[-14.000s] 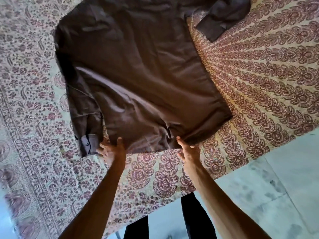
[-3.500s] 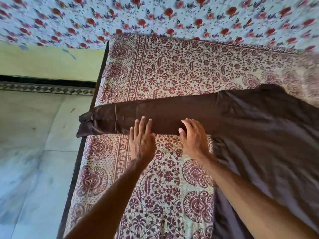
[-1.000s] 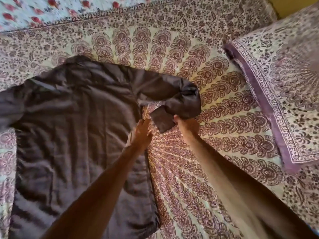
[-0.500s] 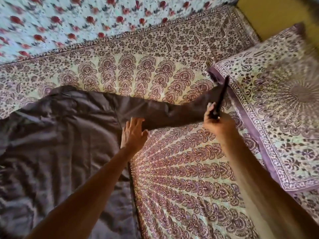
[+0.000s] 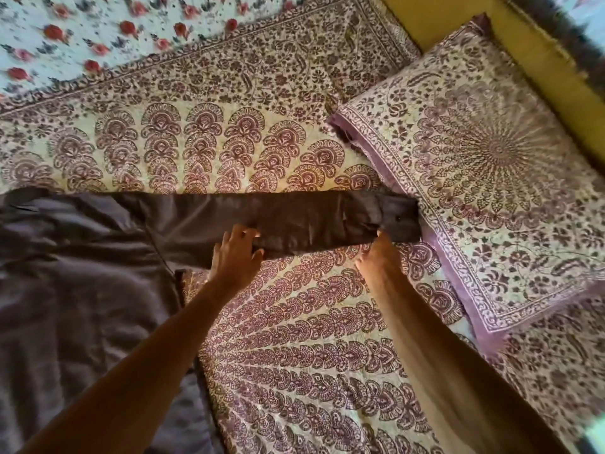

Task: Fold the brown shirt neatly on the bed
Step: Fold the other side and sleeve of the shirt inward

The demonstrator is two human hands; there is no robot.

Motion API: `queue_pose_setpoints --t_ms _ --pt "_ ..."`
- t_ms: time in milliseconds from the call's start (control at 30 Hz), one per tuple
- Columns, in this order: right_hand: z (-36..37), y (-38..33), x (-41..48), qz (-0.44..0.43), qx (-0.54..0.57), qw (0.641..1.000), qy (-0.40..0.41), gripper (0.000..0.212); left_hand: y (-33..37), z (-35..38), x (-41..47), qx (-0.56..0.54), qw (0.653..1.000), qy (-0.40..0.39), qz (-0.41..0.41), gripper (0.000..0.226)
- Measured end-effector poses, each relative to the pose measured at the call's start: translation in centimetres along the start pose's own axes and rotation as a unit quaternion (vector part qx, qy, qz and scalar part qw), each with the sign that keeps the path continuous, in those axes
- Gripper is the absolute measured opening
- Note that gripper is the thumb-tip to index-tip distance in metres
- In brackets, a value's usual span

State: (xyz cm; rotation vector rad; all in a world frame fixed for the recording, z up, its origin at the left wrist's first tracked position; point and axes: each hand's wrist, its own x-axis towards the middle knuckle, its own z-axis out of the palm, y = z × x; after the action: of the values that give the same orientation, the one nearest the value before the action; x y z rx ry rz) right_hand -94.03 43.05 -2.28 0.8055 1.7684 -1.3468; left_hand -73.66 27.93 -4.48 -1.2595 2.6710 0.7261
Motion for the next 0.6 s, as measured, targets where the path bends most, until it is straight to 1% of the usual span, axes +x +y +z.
queue_pose_setpoints --t_ms 33,67,100,167,200,233,267,333,400,433,500,567,600 --pt "0.2 -0.3 -0.1 -0.035 -0.011 0.998 -0.050 0.054 -0.1 0.0 0.2 0.015 1.000 -0.004 -0.011 0.050" --pt "0.4 -0.7 0.3 -0.060 0.038 0.995 -0.071 0.049 -0.2 0.1 0.4 0.028 0.999 -0.013 -0.020 0.057" --pt "0.7 -1.3 0.3 -0.078 0.061 0.994 -0.041 0.042 -0.4 0.2 0.6 0.034 0.999 -0.022 -0.027 0.062" --pt "0.8 -2.5 0.4 -0.063 0.096 0.991 0.072 0.043 -1.0 0.6 0.9 0.037 0.998 -0.038 -0.028 0.068" --pt "0.5 -2.9 0.8 -0.064 0.082 0.988 0.114 0.041 -1.2 0.7 1.0 0.041 0.998 -0.043 -0.026 0.069" --pt "0.1 -3.1 1.3 -0.082 0.050 0.987 0.132 0.036 -1.4 0.9 1.1 0.043 0.998 -0.047 -0.023 0.069" --pt "-0.3 -3.4 1.6 -0.094 0.046 0.984 0.143 0.034 -1.4 0.9 1.1 0.044 0.998 -0.049 -0.020 0.069" --pt "-1.4 -3.0 2.2 -0.078 0.047 0.982 0.162 0.038 -1.4 1.1 1.1 0.042 0.998 -0.053 -0.017 0.068" --pt "-1.9 -2.4 2.0 -0.063 0.017 0.979 0.193 0.040 -1.2 1.1 0.9 0.042 0.997 -0.060 -0.018 0.068" --pt "-2.1 -2.4 1.5 -0.048 0.003 0.980 0.196 0.041 -1.2 1.1 0.9 0.040 0.997 -0.061 -0.020 0.068" --pt "-1.9 -1.8 1.6 -0.047 -0.004 0.981 0.188 0.050 -1.1 0.8 0.8 0.031 0.998 -0.057 -0.022 0.064" --pt "-1.7 -1.1 1.5 -0.064 -0.003 0.975 0.211 0.056 -1.4 0.2 0.9 0.006 0.999 -0.035 -0.019 0.057" --pt "-1.5 -0.7 1.0 -0.093 -0.003 0.970 0.227 0.053 -1.7 -0.1 0.9 -0.006 1.000 -0.012 -0.017 0.054"
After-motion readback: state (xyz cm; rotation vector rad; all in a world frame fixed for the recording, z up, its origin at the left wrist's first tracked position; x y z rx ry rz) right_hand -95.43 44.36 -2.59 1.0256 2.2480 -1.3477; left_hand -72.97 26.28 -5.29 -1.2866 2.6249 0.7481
